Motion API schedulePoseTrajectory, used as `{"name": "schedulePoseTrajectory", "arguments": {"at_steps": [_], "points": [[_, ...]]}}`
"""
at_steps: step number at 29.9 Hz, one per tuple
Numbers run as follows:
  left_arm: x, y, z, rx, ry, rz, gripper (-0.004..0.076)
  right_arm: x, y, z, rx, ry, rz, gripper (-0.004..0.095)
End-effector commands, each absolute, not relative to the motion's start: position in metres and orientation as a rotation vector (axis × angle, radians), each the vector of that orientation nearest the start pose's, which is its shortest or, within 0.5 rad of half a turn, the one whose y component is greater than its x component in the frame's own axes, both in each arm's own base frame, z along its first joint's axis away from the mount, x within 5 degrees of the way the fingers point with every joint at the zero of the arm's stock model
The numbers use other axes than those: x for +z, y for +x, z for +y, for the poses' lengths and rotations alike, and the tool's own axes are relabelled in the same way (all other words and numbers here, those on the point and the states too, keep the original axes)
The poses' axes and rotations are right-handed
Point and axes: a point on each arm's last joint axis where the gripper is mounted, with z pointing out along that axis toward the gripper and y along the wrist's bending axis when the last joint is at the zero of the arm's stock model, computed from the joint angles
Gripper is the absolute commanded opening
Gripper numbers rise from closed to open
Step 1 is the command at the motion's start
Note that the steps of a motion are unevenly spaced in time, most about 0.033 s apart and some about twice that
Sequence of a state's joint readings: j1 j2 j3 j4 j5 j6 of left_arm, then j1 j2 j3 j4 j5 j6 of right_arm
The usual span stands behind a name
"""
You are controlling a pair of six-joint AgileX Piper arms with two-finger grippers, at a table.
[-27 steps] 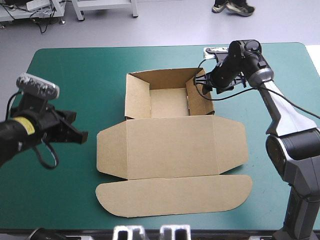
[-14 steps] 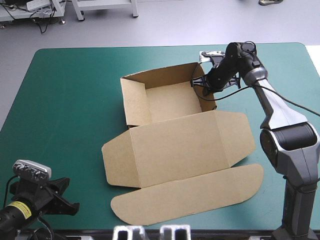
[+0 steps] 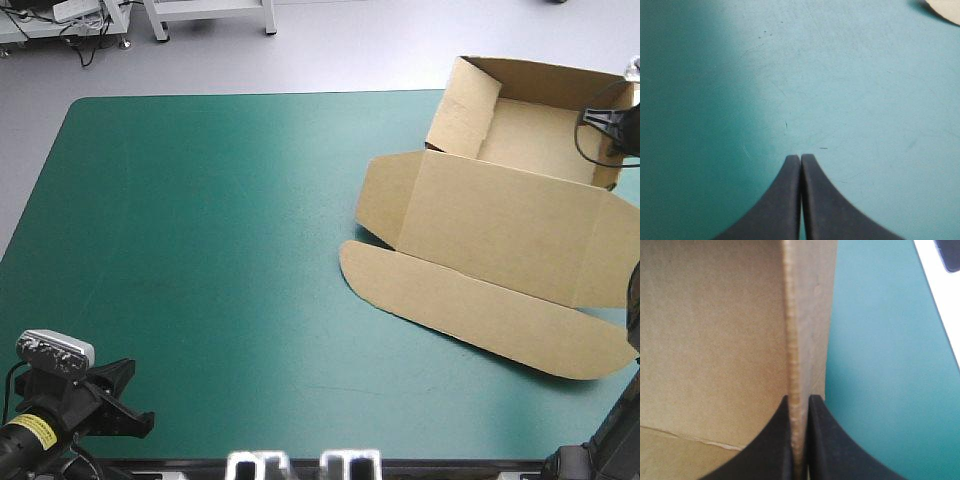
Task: Fold the box
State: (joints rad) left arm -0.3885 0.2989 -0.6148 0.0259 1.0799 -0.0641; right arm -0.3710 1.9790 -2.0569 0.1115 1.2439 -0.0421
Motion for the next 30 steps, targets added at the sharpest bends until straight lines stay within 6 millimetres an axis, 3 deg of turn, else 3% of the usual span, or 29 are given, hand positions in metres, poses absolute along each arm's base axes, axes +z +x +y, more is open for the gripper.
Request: {"name": "schedulePoseTrajectory", "arguments": {"at_steps": [1, 5, 6, 10, 13, 18, 21, 25, 28, 30], "points": [[0.316, 0.036, -0.012, -0.227, 0.350, 2.153, -0.0010, 0.364, 0.397, -0.160, 0.014, 0.421, 2.566, -0.0003], [0.316, 0.036, -0.012, -0.221, 0.350, 2.151, -0.0010, 0.340, 0.406, -0.165, 0.023, 0.405, 2.626, 0.0136], [0.316, 0.037, -0.012, -0.219, 0.349, 2.148, -0.0010, 0.333, 0.410, -0.166, 0.032, 0.424, 2.639, 0.0238], [0.316, 0.037, -0.011, -0.196, 0.351, 2.146, -0.0010, 0.326, 0.413, -0.168, 0.044, 0.443, 2.650, 0.0463], [0.316, 0.038, -0.008, -0.160, 0.352, 2.141, -0.0010, 0.330, 0.411, -0.168, 0.037, 0.445, 2.640, 0.0498], [0.318, 0.039, -0.008, -0.134, 0.382, 2.120, -0.0010, 0.373, 0.391, -0.157, 0.047, 0.421, 2.540, 0.0498], [0.320, 0.040, -0.009, -0.124, 0.407, 2.088, -0.0010, 0.410, 0.372, -0.139, 0.124, 0.371, 2.443, 0.0448], [0.321, 0.041, -0.009, -0.129, 0.405, 2.063, -0.0010, 0.450, 0.338, -0.100, 0.154, 0.182, 2.358, 0.0226], [0.312, 0.044, -0.011, -0.130, 0.411, 2.088, -0.0010, 0.463, 0.310, -0.070, 0.117, 0.060, 2.356, 0.0000], [0.302, 0.045, -0.012, -0.130, 0.418, 2.119, -0.0010, 0.464, 0.287, -0.051, 0.094, -0.007, 2.368, -0.0009]]}}
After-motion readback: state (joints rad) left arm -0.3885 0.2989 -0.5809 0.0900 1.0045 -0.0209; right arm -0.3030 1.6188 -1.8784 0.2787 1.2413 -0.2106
